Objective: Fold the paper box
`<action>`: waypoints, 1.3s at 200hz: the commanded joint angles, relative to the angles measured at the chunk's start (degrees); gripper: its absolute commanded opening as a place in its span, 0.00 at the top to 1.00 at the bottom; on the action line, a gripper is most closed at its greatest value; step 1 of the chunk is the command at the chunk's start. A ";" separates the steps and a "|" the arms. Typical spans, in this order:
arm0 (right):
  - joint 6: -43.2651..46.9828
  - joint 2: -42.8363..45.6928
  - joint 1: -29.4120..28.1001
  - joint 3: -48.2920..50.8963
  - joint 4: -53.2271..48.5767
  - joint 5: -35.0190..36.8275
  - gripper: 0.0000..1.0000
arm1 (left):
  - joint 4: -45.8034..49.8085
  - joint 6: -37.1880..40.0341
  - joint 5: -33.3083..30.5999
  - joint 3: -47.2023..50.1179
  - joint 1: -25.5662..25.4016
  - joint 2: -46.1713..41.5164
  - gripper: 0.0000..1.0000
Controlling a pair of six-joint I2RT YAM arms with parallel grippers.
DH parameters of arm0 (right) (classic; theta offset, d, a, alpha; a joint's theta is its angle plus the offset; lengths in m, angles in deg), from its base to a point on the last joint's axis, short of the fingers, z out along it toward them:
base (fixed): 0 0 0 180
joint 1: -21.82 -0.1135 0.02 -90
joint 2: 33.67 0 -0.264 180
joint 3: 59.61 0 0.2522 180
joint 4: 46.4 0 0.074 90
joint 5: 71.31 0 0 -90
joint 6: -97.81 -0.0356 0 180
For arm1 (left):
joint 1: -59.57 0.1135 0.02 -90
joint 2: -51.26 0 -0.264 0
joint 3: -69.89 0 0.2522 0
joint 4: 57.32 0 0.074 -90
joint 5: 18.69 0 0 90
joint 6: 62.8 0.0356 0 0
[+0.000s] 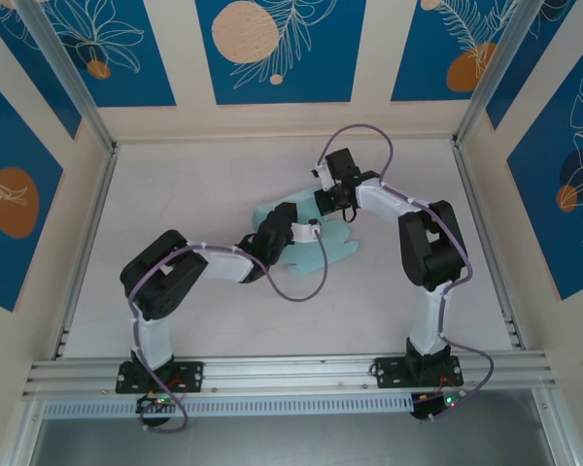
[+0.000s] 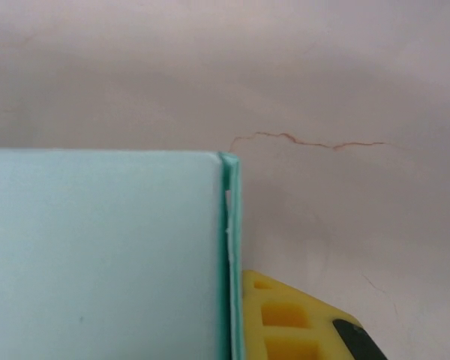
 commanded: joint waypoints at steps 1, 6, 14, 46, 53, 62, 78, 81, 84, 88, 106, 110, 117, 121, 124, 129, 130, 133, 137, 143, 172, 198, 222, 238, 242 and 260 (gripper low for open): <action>-2.66 -1.17 -1.45 -2.10 -3.37 2.76 1.00 | 6.43 -13.48 6.76 1.25 0.09 -7.57 0.55; -2.85 -1.09 -1.72 -2.51 -4.81 3.03 1.00 | 7.83 -16.20 7.36 1.60 0.29 -9.58 0.47; -3.20 -0.81 -2.18 -3.05 -6.93 3.31 1.00 | 10.48 -20.29 9.02 2.11 0.39 -13.24 0.35; -5.34 0.49 -4.35 -4.74 -14.46 4.44 1.00 | 18.20 -37.49 13.45 5.27 0.55 -29.09 0.12; -6.02 0.79 -4.75 -5.21 -16.43 4.76 1.00 | 20.54 -41.76 11.93 5.58 0.68 -32.17 0.09; -7.19 1.43 -5.37 -5.77 -18.74 4.84 1.00 | 24.64 -47.48 9.46 5.59 1.20 -35.70 0.06; -9.25 2.68 -6.59 -6.50 -23.21 4.75 1.00 | 34.50 -60.32 6.78 5.01 3.50 -41.48 0.04; -9.64 3.01 -6.92 -6.59 -23.99 4.80 1.00 | 36.01 -62.87 6.91 5.03 4.03 -42.57 0.04; -10.02 3.39 -7.14 -6.61 -24.80 4.73 1.00 | 37.46 -65.16 7.50 5.20 4.83 -43.57 0.03; -10.38 3.86 -7.43 -6.60 -25.74 4.70 1.00 | 39.05 -68.07 8.50 5.67 5.81 -44.94 0.03; -12.22 6.57 -8.82 -4.99 -27.60 5.47 1.00 | 43.69 -78.37 14.83 8.29 11.51 -50.11 0.01; -12.58 7.24 -9.06 -4.31 -27.55 5.84 1.00 | 44.90 -80.51 16.44 8.55 13.31 -50.77 0.03; -12.82 8.51 -9.59 -2.69 -26.75 6.91 1.00 | 47.31 -84.06 19.36 8.67 16.44 -51.40 0.08; -13.02 9.18 -9.97 -1.79 -26.07 7.48 1.00 | 48.34 -85.47 21.10 8.59 18.32 -51.37 0.11; -13.08 9.63 -10.08 -1.08 -25.55 7.85 1.00 | 48.81 -86.06 22.67 8.51 19.77 -51.27 0.12; -13.41 10.16 -10.33 -0.19 -24.81 8.08 1.00 | 49.53 -86.65 25.21 8.28 21.63 -50.81 0.13; -13.47 10.25 -10.35 0.03 -24.67 8.11 1.00 | 49.64 -86.72 25.65 8.17 21.92 -50.65 0.13; -13.61 10.47 -10.48 0.44 -24.28 8.34 1.00 | 50.05 -86.89 26.99 7.89 22.92 -50.08 0.14; -13.80 10.81 -10.61 0.98 -23.80 8.94 1.00 | 50.80 -87.09 28.56 7.36 24.09 -49.21 0.14; -13.85 11.03 -10.88 1.73 -22.94 9.48 1.00 | 51.95 -87.23 29.59 6.34 25.23 -47.90 0.15; -15.16 10.82 -12.26 2.75 -21.63 13.08 1.00 | 54.41 -85.59 33.52 1.33 26.42 -40.97 0.20; -18.09 10.90 -13.18 3.59 -20.45 15.94 1.00 | 58.88 -83.19 34.09 -2.84 26.39 -35.66 0.27; -19.94 11.57 -13.60 5.19 -17.58 16.25 1.00 | 59.79 -81.40 33.40 -3.71 26.42 -33.42 0.30; -20.47 11.47 -13.97 5.61 -16.41 16.87 1.00 | 58.83 -81.28 34.52 -4.51 26.41 -31.16 0.39; -20.53 11.43 -14.08 5.70 -16.15 17.09 1.00 | 58.35 -81.53 35.04 -4.78 26.42 -30.43 0.41; -21.22 11.05 -14.08 5.86 -15.74 17.89 1.00 | 57.71 -81.84 38.10 -7.02 25.82 -26.61 0.53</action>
